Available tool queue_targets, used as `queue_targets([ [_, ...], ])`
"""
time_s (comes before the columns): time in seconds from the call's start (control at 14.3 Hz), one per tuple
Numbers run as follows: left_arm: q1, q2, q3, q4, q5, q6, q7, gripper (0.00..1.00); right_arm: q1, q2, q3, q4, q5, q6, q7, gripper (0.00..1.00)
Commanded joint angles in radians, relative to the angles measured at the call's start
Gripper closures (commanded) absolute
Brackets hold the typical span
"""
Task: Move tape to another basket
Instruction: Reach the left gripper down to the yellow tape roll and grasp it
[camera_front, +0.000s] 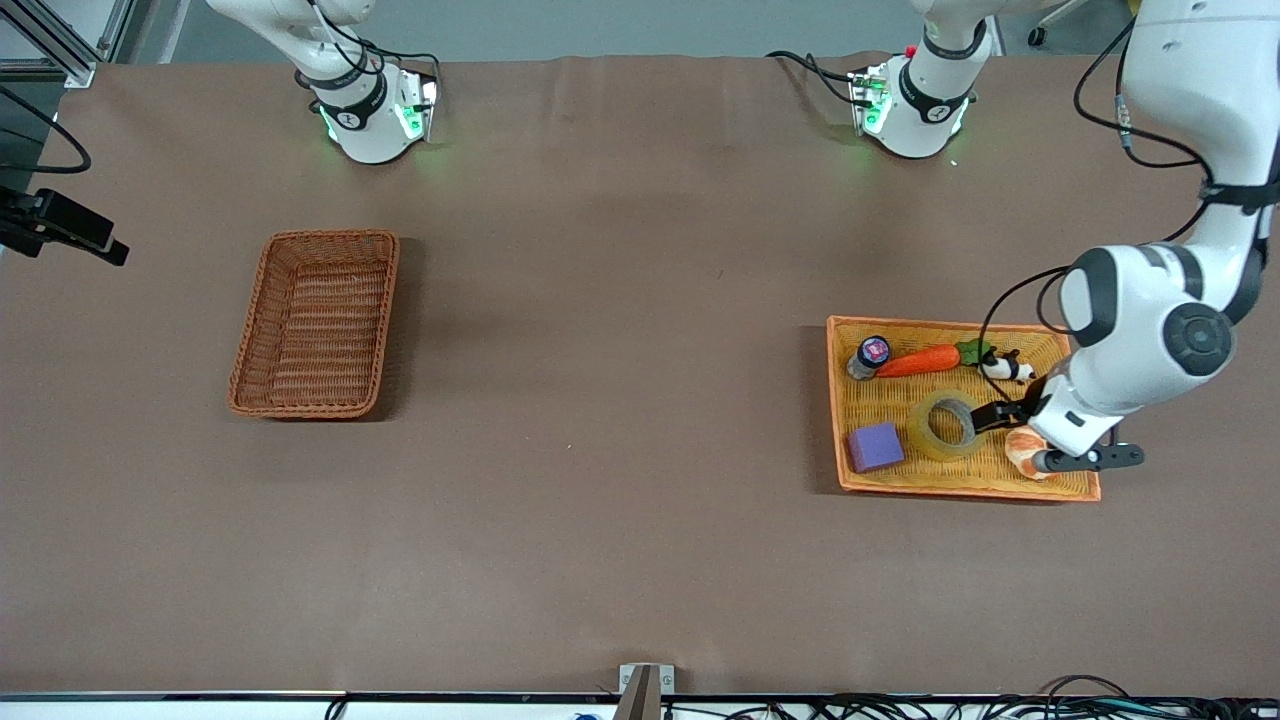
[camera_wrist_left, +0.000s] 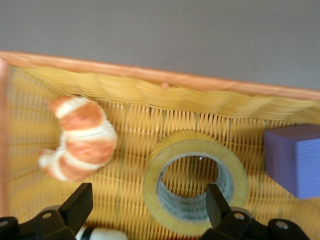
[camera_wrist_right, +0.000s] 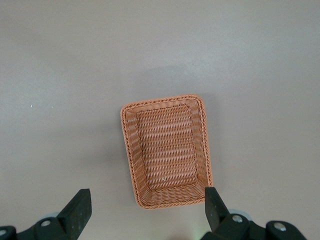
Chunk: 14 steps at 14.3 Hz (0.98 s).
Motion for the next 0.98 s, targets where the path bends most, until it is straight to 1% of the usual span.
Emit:
queue_targets([
  [0.0,0.001,0.001,-0.007,-0.054,0.020,0.054,-0.001,0.02,0.004,-0.004,-0.004,-0.003,-0.003,0.004,0.008,0.00],
  [0.07,0.001,0.030,-0.005,-0.053,0.020,0.079,-0.001,0.05,0.004,-0.004,-0.004,-0.004,-0.003,0.002,0.008,0.00],
  [0.14,0.001,0.058,-0.005,-0.053,0.020,0.106,0.001,0.11,0.003,-0.004,-0.004,-0.004,-0.003,0.002,0.008,0.00],
  [0.28,0.009,0.095,-0.005,-0.053,0.020,0.145,0.009,0.30,0.003,-0.004,-0.004,-0.004,-0.003,0.002,0.008,0.00],
  [0.49,0.007,0.086,-0.005,-0.051,0.020,0.139,0.016,0.86,0.003,-0.004,-0.004,-0.004,-0.003,0.002,0.008,0.00],
  [0.56,0.006,0.074,-0.005,-0.050,0.020,0.134,0.013,0.99,0.003,-0.004,-0.004,-0.004,-0.003,0.002,0.008,0.00],
  [0.63,0.009,0.052,-0.005,-0.050,0.020,0.130,0.016,1.00,0.003,-0.004,-0.004,-0.004,-0.003,0.004,0.008,0.00],
  [0.7,0.009,0.025,-0.005,-0.045,0.020,0.096,0.016,1.00,0.003,-0.004,-0.004,-0.004,-0.003,0.004,0.008,0.00],
  [0.91,-0.003,-0.073,-0.011,0.007,0.020,-0.057,0.007,1.00,0.003,-0.004,-0.004,-0.004,-0.003,0.004,0.008,0.00],
])
